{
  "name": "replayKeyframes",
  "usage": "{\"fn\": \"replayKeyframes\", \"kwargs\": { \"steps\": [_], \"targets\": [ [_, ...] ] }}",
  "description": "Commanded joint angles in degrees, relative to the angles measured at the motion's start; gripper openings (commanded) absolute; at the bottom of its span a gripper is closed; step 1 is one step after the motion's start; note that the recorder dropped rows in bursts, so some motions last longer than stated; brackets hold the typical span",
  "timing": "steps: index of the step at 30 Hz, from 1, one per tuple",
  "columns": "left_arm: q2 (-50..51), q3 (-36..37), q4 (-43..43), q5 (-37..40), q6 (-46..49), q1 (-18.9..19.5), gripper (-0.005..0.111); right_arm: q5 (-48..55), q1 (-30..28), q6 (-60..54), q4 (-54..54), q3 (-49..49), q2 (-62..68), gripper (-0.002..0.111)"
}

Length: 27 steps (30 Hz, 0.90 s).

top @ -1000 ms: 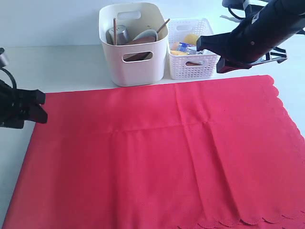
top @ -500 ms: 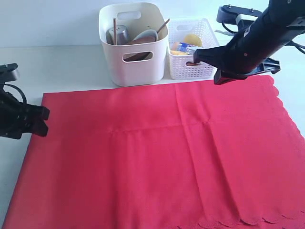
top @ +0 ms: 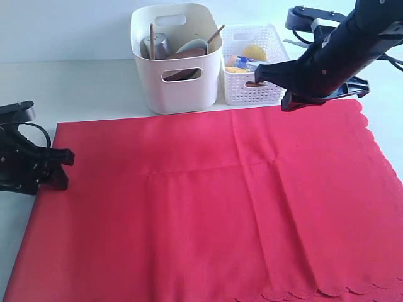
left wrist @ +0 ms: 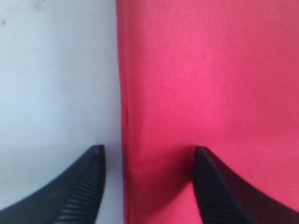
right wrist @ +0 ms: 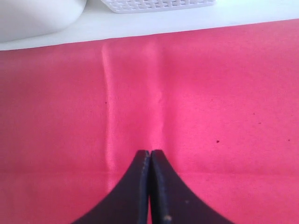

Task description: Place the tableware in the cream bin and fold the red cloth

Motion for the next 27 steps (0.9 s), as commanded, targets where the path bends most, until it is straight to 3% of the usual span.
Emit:
{"fn": "replayKeyframes", "kwargs": {
  "steps": [1,4,12,18,22,27],
  "targets": [
    [2.82,1.23,-2.48,0.61,0.14,-0.07,0.028,-0.31,-0.25,-0.77,0.42,0.15,0.04,0.000],
    [2.82,1.88,-2.48,0.37,0.14,-0.07,0.001,-0.31,-0.25,-1.02,0.42,0.15,0.04,0.000],
    [2.82,1.97,0.98,2.42,0.24,1.69,0.000,-0.11,-0.25,-1.28,0.63,0.15,0.04,0.000],
    [1.12,0.74,4.96,5.50,1.40,9.91,0.000,4.18,-0.25,-4.26,1.85,0.15,-2.23,0.000],
    [0.53,-6.00,8.48,11.21,2.46,11.52,0.000,6.16,-0.25,-7.27,5.30,2.95,-4.05,0.000],
    [0.53,-13.69,13.21,16.42,2.24,13.10,0.000,4.33,-0.25,-21.65,18.53,11.27,-4.19,0.000]
  ]
}}
